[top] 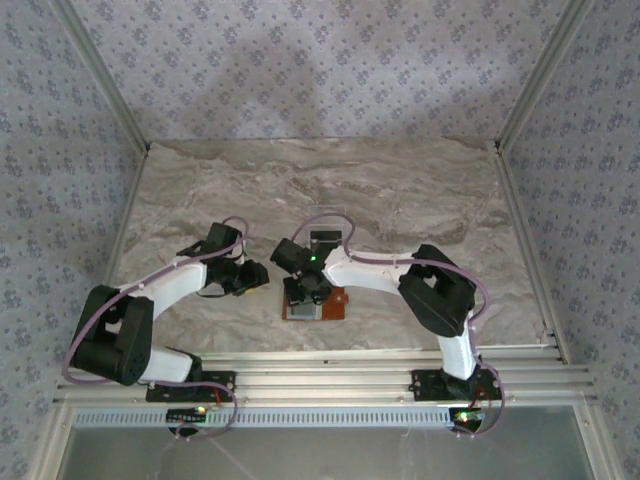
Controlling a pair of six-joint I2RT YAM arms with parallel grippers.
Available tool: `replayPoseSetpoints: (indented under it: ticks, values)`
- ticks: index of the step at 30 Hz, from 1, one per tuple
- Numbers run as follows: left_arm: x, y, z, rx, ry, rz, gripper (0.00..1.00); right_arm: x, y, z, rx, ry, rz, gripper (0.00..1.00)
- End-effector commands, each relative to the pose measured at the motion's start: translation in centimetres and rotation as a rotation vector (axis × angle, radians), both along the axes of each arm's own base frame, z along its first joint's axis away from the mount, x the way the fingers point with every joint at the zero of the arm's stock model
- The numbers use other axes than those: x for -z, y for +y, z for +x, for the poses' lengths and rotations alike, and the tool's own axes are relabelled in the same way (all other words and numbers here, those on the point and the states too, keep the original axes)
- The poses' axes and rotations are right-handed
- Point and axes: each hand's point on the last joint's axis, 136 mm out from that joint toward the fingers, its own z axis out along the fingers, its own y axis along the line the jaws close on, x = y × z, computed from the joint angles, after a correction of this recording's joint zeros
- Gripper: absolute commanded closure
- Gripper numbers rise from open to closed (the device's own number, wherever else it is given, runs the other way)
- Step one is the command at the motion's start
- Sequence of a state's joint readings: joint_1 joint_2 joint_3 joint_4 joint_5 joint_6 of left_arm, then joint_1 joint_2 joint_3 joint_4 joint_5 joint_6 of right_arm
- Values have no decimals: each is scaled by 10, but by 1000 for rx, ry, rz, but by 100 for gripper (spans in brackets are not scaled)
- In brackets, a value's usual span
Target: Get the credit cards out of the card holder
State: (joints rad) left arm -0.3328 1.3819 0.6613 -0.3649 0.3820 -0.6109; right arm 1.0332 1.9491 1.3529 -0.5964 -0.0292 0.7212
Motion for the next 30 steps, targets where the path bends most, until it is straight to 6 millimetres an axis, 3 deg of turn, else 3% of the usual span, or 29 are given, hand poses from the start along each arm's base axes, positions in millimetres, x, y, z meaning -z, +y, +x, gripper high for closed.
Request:
replayPoseSetpoints:
  ticks: [1, 7, 13, 19, 25, 30]
  values:
    - [-4, -2, -2, 10, -5, -21, 62, 13, -15, -7, 10, 19, -130, 58]
    - [-3, -2, -2, 11, -1, -22, 62, 24, -22, -10, -15, 19, -252, 54]
    - [-4, -2, -2, 14, 0, -19, 62, 23, -21, -14, -5, 18, -261, 68]
    - [-7, -6, -1, 21, 2, -44, 63, 1, -16, -8, 3, -26, -213, 86]
    - [-18, -20, -2, 55, -7, -64, 67, -29, -5, -6, 4, -64, -113, 88]
    - [-26, -43, -6, 102, -7, -69, 73, -40, 6, -7, 13, -52, 4, 89]
